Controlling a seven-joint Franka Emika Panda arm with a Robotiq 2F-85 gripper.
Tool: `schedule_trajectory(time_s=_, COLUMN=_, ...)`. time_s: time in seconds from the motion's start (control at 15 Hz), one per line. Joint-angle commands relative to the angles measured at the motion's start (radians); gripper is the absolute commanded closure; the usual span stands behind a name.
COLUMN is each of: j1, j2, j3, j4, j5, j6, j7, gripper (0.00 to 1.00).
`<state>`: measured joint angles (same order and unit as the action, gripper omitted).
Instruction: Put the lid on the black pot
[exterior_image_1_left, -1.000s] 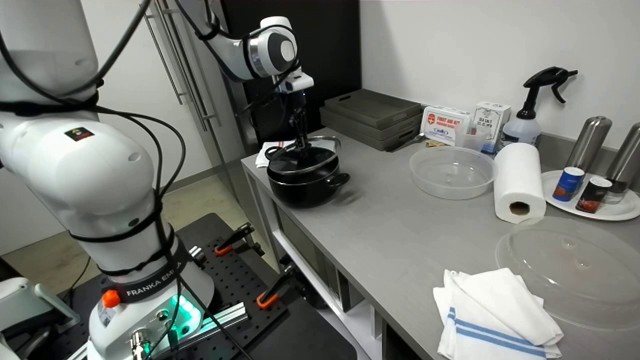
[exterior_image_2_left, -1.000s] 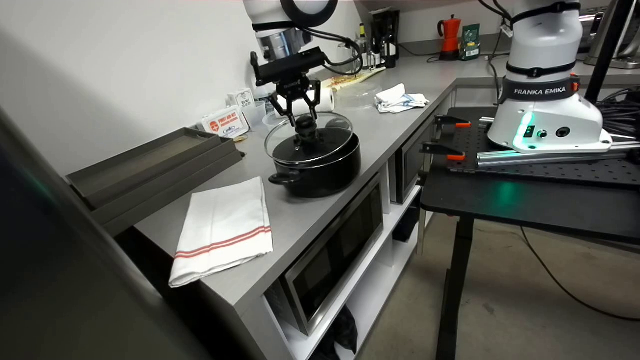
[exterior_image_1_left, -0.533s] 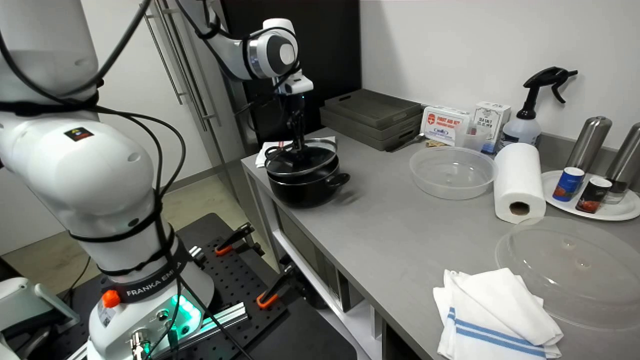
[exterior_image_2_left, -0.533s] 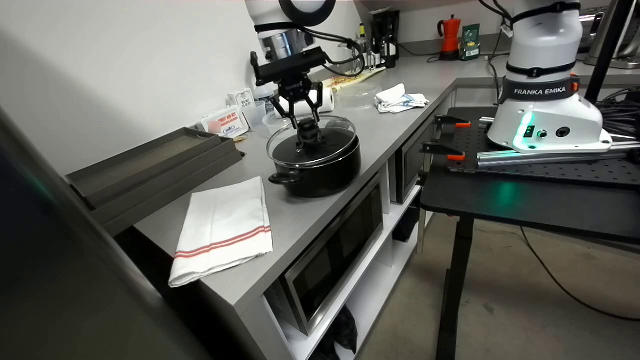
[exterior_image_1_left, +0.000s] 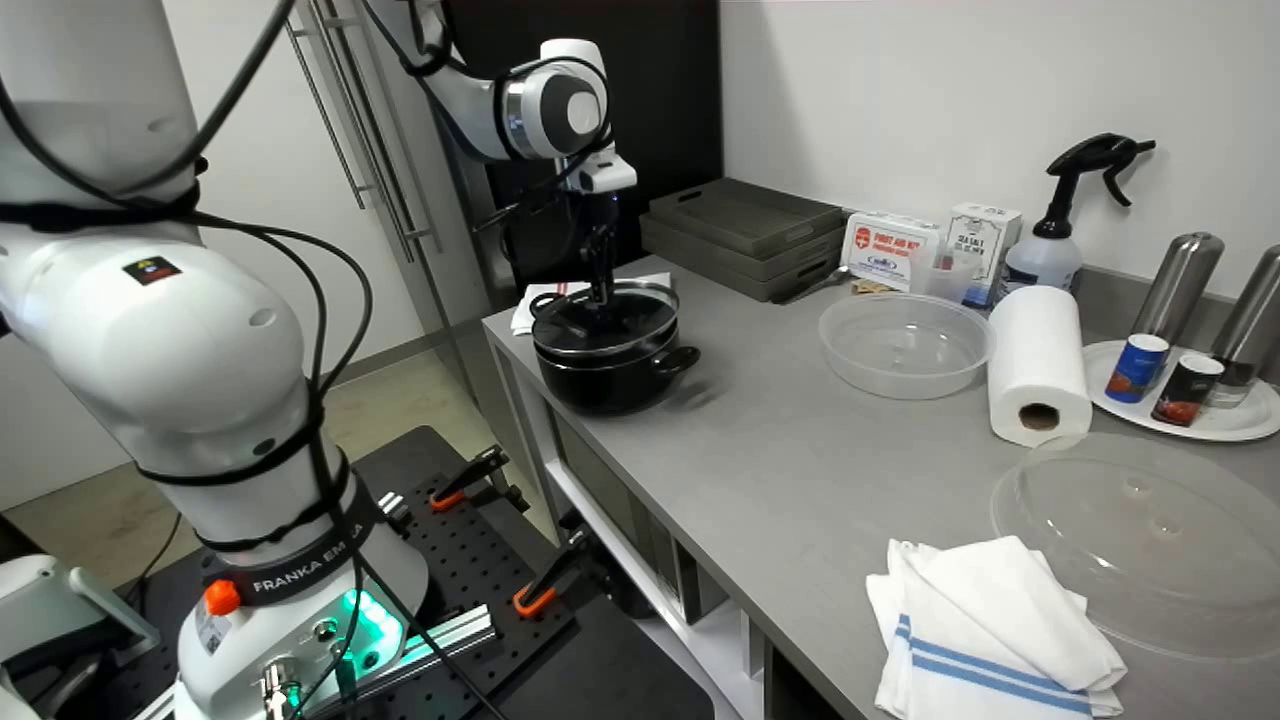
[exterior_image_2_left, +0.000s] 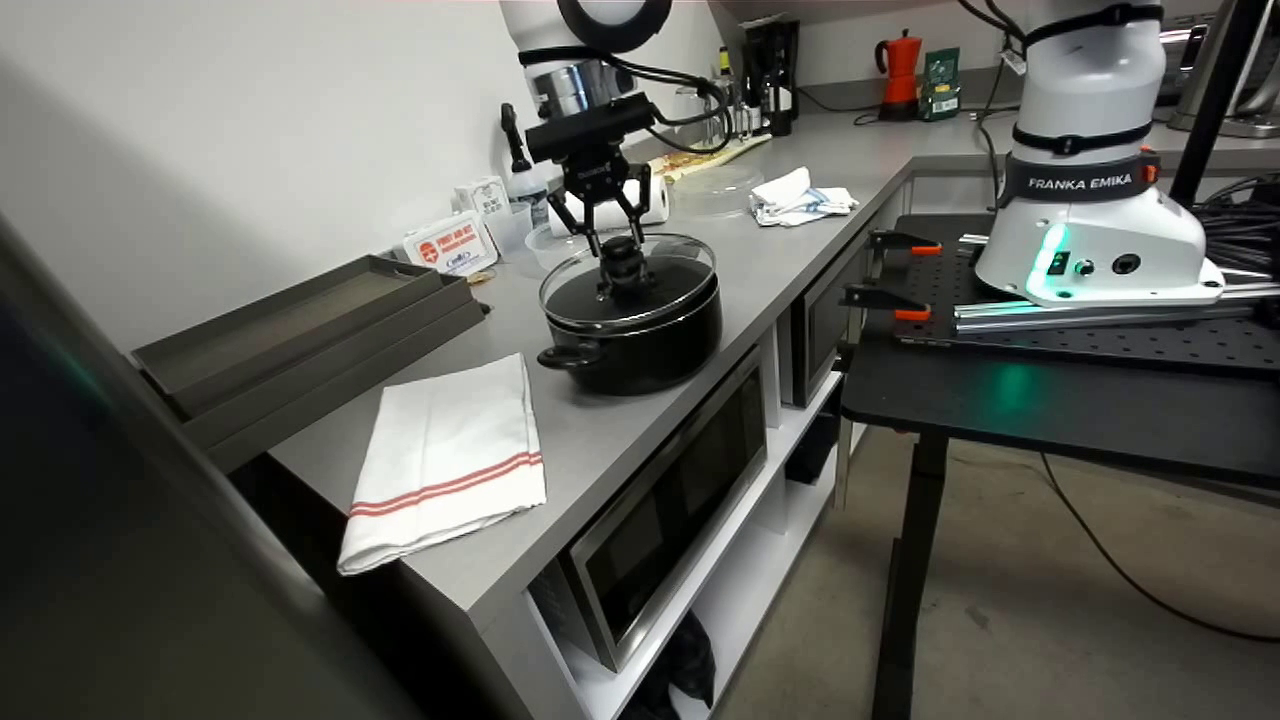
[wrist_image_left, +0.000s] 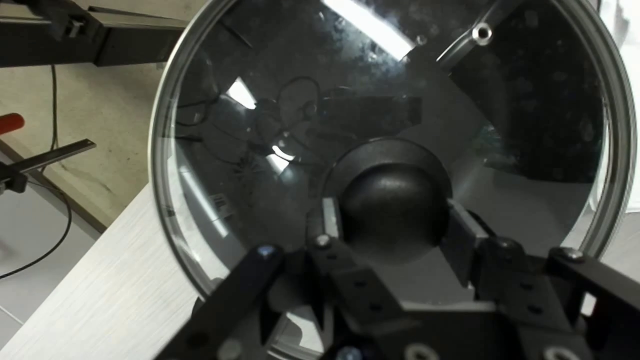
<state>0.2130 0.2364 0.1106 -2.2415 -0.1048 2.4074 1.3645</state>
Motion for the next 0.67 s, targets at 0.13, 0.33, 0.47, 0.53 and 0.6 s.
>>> schedule_trajectory(time_s=0.13, j1=-0.018, j2=-0.022, j3=0.003, j4=-0.015, j5=0.074, j6=0.029, j7=-0.094, gripper=0.74)
schedule_trajectory(time_s=0.33, j1=-0.021, j2=-0.02, j3=0.003, j4=-0.02, j5=0.102, j6=0.047, j7=-0.128, gripper=0.74)
schedule_trajectory(time_s=0.47, j1=-0.024, j2=-0.015, j3=0.002, j4=-0.021, j5=0.123, j6=0.053, j7=-0.149, gripper=0.74)
schedule_trajectory(time_s=0.53, j1=-0.024, j2=-0.013, j3=0.002, j4=-0.022, j5=0.13, j6=0.055, j7=-0.157, gripper=0.74)
schedule_trajectory(time_s=0.6, j1=-0.026, j2=-0.01, j3=0.001, j4=-0.023, j5=0.137, j6=0.058, j7=-0.164, gripper=0.74)
